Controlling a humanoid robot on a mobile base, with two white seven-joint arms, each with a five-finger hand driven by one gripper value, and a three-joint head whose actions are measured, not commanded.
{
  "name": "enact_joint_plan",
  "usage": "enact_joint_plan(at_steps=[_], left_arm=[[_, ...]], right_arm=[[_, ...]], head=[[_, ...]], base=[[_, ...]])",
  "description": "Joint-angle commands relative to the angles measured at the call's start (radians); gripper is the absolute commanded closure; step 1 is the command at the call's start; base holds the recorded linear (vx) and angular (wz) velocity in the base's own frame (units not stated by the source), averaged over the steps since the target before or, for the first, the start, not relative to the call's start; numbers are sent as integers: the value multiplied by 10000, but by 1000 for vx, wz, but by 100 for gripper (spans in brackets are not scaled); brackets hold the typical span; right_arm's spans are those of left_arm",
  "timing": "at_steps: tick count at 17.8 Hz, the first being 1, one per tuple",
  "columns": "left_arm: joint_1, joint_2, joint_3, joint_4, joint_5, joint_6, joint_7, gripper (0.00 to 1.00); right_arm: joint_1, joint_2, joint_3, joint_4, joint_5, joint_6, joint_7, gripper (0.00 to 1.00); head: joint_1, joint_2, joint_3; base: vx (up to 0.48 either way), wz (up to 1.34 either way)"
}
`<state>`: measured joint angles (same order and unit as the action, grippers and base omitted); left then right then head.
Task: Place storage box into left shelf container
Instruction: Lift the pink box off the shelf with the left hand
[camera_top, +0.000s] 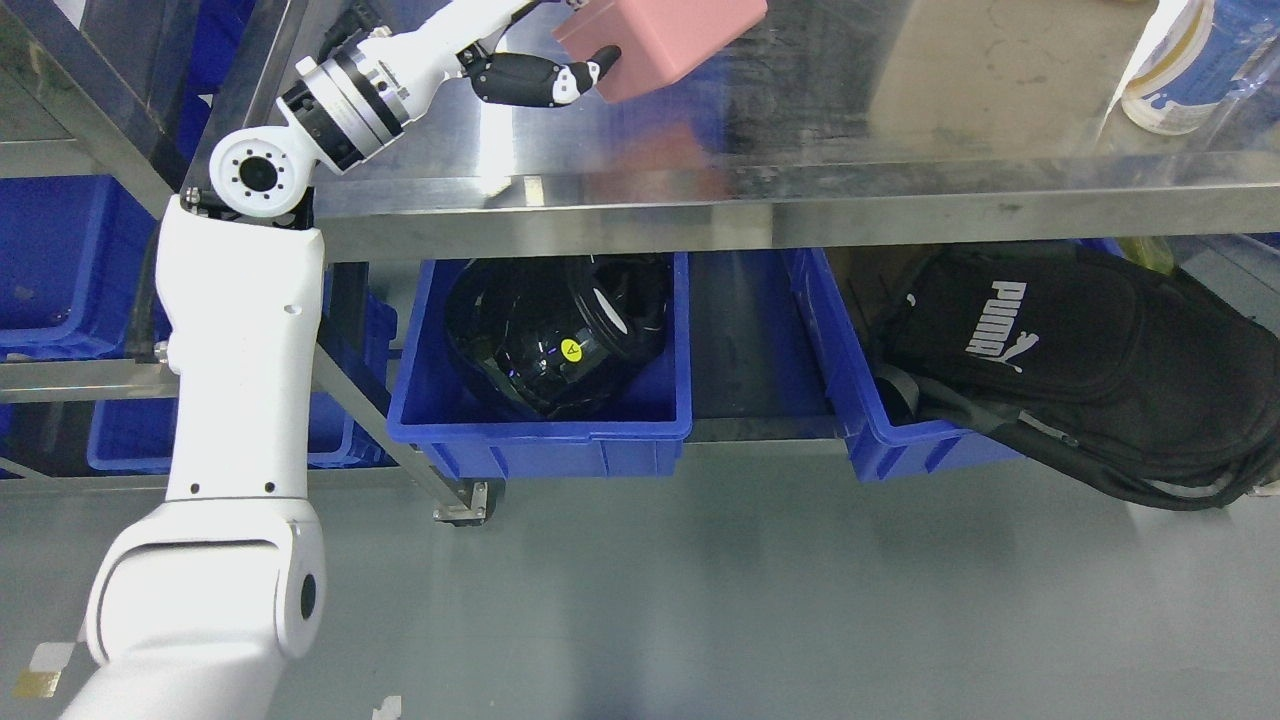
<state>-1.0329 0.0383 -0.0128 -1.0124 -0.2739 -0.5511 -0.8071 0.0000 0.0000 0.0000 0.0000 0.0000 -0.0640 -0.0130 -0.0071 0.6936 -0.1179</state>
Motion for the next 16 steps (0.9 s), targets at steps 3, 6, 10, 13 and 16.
enact_joint_plan(at_steps=[3,6,10,13,16], left_arm=[[1629,-209,2980,-3217,39,-501,155,99],[2427,-209,3104,-4614,24,-533,231,99],[2996,-209,3426,-5047,54,-533,1439,98],[3119,-209,3305,-5063,100,-548,2561,97],[3394,-209,2830,-5063,314,-563,2975,97]], right_arm=[[-62,-175,-30,-175,-15,-4,7,0],[-62,-175,-30,-175,-15,-4,-8,0],[-62,-175,-30,-175,-15,-4,-8,0],[-62,-175,-30,-175,-15,-4,-8,0],[-62,-175,-30,-175,-15,-4,-8,0]], head=[[0,0,0],[0,0,0],[0,0,0],[0,0,0],[0,0,0]], base=[[0,0],[-2,10],[-1,33],[1,-25],[-9,84]])
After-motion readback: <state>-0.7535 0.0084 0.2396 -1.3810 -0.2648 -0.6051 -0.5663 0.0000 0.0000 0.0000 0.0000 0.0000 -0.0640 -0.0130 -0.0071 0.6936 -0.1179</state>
